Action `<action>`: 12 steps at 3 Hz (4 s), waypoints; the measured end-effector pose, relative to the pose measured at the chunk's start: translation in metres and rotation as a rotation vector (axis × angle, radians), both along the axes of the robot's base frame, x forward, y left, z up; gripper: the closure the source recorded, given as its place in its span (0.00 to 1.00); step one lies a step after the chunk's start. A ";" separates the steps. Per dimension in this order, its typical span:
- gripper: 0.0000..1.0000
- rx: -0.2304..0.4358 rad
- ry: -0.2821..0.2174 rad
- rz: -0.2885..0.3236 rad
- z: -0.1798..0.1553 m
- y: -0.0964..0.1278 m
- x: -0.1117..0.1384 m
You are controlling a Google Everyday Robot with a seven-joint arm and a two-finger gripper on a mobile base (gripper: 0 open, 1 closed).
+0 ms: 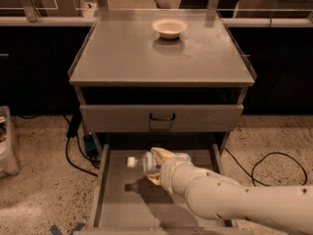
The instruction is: Place blue plastic bottle into middle drawer
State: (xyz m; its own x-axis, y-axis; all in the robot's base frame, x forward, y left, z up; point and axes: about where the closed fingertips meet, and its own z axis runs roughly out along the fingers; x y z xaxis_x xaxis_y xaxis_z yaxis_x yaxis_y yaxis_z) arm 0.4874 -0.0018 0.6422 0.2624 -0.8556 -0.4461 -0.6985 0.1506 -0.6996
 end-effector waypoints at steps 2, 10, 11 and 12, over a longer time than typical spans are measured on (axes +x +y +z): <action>1.00 0.065 0.134 0.102 -0.086 0.040 0.043; 1.00 0.065 0.611 0.192 -0.246 0.023 0.035; 1.00 0.062 0.660 0.190 -0.268 0.022 0.036; 0.82 0.063 0.661 0.189 -0.268 0.022 0.036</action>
Offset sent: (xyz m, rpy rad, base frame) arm 0.0521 0.0375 -0.1301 0.1747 0.2890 0.1518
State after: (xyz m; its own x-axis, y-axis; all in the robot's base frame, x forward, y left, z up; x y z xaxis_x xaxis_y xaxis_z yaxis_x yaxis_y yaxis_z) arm 0.5232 0.0205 0.3740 0.0604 -0.7892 -0.6111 -0.9937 0.0101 -0.1113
